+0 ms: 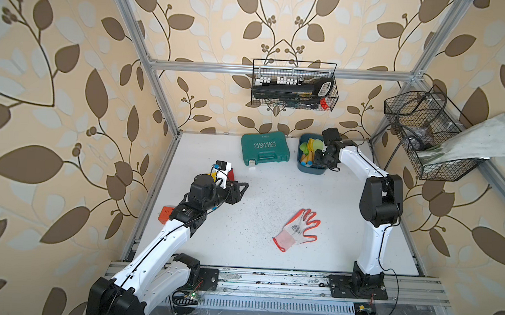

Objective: Take the shovel out of the storage box
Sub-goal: Place the shovel at the center of the board, then pick up the shovel from the storage box.

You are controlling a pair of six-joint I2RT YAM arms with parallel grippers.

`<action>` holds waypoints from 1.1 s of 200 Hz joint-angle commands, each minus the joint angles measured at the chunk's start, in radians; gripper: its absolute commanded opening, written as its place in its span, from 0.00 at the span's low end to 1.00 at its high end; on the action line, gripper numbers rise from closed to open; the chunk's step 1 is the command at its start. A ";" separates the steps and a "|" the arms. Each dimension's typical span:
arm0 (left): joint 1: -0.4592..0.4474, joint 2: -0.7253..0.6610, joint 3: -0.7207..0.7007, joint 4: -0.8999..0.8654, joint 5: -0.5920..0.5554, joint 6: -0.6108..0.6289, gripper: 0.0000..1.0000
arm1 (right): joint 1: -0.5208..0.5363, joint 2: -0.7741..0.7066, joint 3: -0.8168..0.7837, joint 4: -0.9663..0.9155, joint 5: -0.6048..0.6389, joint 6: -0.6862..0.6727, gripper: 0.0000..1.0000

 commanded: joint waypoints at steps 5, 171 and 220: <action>-0.008 0.001 0.013 0.006 0.015 0.003 0.59 | -0.016 0.045 0.055 -0.025 -0.011 0.000 0.54; -0.008 0.023 0.026 -0.017 0.011 -0.012 0.59 | -0.048 0.134 0.083 0.009 -0.103 -0.043 0.43; -0.009 0.032 0.024 -0.016 0.007 -0.012 0.59 | -0.048 0.113 0.073 0.023 -0.087 -0.048 0.30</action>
